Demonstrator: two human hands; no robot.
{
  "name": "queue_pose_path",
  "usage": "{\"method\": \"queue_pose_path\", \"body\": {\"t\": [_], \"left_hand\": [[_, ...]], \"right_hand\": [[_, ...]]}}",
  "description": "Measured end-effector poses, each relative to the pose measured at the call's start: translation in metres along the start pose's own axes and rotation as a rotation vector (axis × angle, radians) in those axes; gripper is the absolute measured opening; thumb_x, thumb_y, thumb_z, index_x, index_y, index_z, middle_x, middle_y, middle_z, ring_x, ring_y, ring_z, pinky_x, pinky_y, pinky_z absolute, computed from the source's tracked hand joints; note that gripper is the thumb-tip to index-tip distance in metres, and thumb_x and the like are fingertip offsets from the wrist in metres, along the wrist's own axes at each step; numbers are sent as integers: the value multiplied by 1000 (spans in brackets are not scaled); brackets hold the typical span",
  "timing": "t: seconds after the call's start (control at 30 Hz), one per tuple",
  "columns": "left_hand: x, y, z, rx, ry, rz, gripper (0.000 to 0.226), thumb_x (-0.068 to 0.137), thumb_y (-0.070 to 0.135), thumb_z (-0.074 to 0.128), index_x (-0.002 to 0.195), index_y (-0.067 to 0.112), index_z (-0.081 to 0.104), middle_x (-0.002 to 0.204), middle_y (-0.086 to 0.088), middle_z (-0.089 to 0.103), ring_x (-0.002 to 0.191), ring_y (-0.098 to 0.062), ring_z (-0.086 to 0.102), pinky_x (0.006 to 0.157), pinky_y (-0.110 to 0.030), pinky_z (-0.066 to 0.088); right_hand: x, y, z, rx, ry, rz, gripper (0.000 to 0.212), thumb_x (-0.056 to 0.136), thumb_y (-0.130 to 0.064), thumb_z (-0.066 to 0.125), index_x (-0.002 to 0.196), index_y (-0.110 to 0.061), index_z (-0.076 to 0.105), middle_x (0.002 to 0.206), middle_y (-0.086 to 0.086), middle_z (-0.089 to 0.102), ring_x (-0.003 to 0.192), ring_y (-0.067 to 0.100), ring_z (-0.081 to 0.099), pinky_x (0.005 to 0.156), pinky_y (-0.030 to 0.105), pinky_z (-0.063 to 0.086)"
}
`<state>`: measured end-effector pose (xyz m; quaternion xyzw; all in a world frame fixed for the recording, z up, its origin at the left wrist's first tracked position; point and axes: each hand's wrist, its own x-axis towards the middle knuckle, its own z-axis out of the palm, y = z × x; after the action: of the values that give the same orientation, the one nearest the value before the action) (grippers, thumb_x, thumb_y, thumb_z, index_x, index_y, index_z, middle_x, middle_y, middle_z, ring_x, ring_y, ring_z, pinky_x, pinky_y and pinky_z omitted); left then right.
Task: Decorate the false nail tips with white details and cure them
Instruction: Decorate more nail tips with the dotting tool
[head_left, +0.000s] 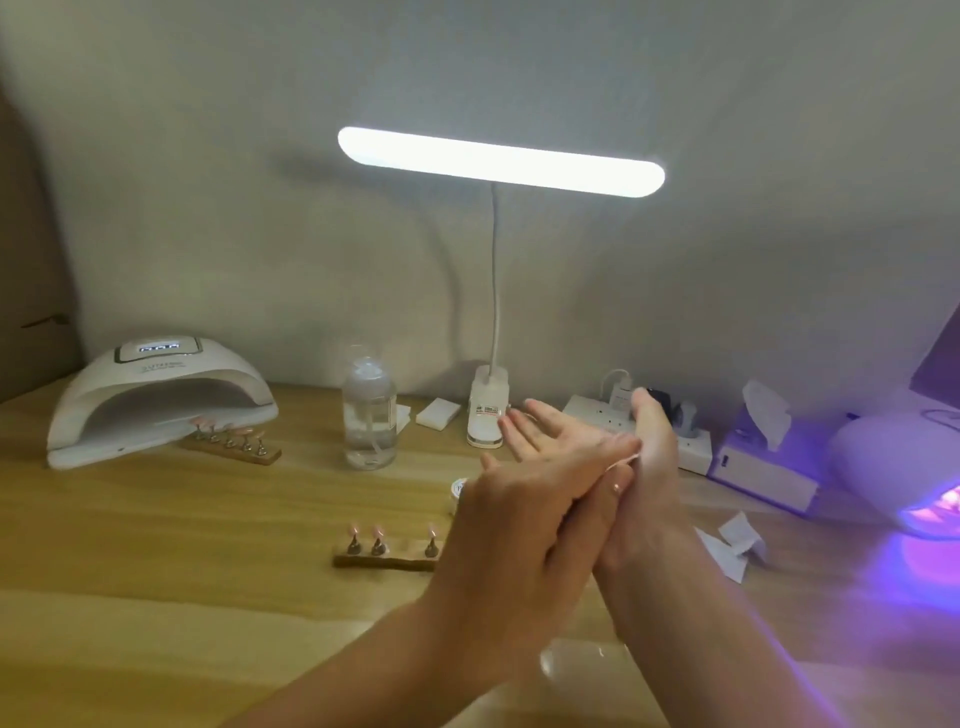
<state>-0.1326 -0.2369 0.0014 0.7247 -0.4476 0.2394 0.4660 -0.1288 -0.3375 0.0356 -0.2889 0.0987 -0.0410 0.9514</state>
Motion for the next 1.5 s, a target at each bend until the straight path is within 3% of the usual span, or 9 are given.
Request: {"method": "queue_pose_path", "body": {"t": [0.13, 0.27, 0.5, 0.67, 0.83, 1.03, 1.2, 1.37, 1.5], "left_hand": [[-2, 0, 3, -58, -9, -34, 33, 99, 36, 47, 119, 28, 72, 73, 3, 70, 60, -9, 56, 60, -24, 42], [12, -5, -8, -737, -73, -352, 33, 100, 27, 53, 102, 2, 74, 90, -15, 75, 84, -27, 72, 75, -37, 59], [32, -33, -32, -1072, -37, -704, 25, 97, 18, 57, 114, 5, 70, 108, -13, 74, 103, -21, 72, 81, -22, 57], [31, -31, -32, -1142, -19, -718, 30, 100, 26, 53, 113, 6, 72, 105, -14, 75, 99, -20, 73, 77, -20, 57], [34, -33, -31, -1029, 35, -694, 22, 92, 23, 65, 102, 6, 74, 98, -15, 76, 88, -20, 75, 72, -19, 57], [36, -39, -40, -888, 20, -588, 19, 88, 23, 68, 98, 6, 70, 90, -6, 78, 84, -16, 75, 71, -17, 56], [25, -53, -23, -583, -182, -619, 20, 91, 29, 69, 110, 24, 64, 106, 7, 73, 101, -7, 68, 85, -22, 56], [-5, -59, 8, -65, -550, -588, 53, 84, 40, 71, 127, 32, 41, 124, 17, 50, 115, -3, 51, 97, -29, 48], [-18, -57, 14, 217, -643, -453, 47, 86, 42, 65, 123, 26, 41, 119, 10, 51, 105, -12, 53, 92, -33, 47]], "right_hand": [[7, -6, -8, 52, 110, -16, 88, 93, -69, 30, 147, -1, 42, 154, 20, 41, 142, 29, 41, 114, 48, 28], [2, -25, -4, 15, 99, -183, 78, 98, -61, 33, 143, 1, 46, 147, 19, 49, 141, 29, 42, 110, 45, 34], [-19, -38, 15, -1365, -56, -400, 35, 86, -56, 62, 97, -24, 72, 78, -13, 77, 81, 2, 71, 73, 21, 56], [-16, -27, 2, -1296, -139, -563, 24, 89, -36, 71, 87, -13, 79, 81, 7, 77, 80, 18, 74, 71, 24, 60], [-14, -37, -1, -1579, 27, -960, 41, 98, -39, 59, 69, -15, 75, 51, -4, 67, 49, 8, 65, 54, 22, 51], [-12, -70, -17, -1465, 219, -926, 23, 96, -27, 65, 80, -14, 73, 63, 0, 72, 52, 11, 70, 56, 29, 58], [5, -96, -85, -1449, 577, -636, 16, 93, -14, 68, 79, -19, 69, 86, 7, 73, 64, 26, 73, 74, 47, 62], [17, -92, -129, -1606, 735, -481, 13, 88, -27, 70, 77, -20, 70, 51, -3, 67, 49, 16, 63, 57, 30, 52], [11, -100, -146, -1809, 775, -363, 32, 90, -49, 65, 70, -24, 65, 79, -1, 69, 83, 25, 65, 76, 36, 52]]}}
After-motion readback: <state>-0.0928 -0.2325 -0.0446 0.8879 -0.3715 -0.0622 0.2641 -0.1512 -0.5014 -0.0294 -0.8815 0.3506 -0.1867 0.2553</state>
